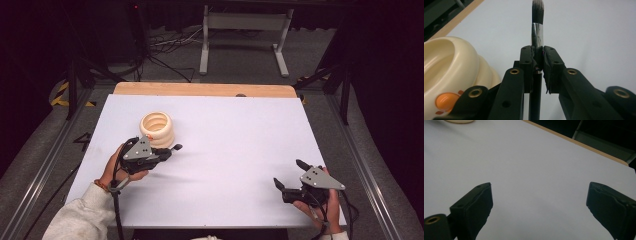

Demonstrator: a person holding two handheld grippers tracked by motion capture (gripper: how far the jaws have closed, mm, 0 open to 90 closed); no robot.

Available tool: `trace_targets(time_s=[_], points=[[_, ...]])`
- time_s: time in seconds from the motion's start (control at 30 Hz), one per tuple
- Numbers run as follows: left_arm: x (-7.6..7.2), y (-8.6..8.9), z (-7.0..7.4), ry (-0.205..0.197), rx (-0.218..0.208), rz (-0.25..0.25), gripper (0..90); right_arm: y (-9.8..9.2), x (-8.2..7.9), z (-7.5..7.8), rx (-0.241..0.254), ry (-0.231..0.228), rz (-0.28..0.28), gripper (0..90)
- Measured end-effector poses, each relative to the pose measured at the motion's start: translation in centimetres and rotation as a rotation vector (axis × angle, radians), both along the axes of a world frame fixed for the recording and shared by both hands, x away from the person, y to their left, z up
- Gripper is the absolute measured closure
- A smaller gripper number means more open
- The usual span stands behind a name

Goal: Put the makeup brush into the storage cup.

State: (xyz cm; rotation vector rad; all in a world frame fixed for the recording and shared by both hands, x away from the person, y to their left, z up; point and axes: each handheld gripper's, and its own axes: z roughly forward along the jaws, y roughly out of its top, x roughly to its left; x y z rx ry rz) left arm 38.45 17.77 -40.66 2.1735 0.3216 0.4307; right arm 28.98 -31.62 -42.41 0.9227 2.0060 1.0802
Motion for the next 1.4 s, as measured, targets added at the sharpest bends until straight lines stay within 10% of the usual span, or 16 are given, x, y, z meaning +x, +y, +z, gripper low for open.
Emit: trace_targets(time_s=[1.4], points=[[-0.8,-0.7,1.4,-0.039,-0.215,0.05,78.8,0.1,0.0,0.0,-0.001,0.0,0.004,7.6]])
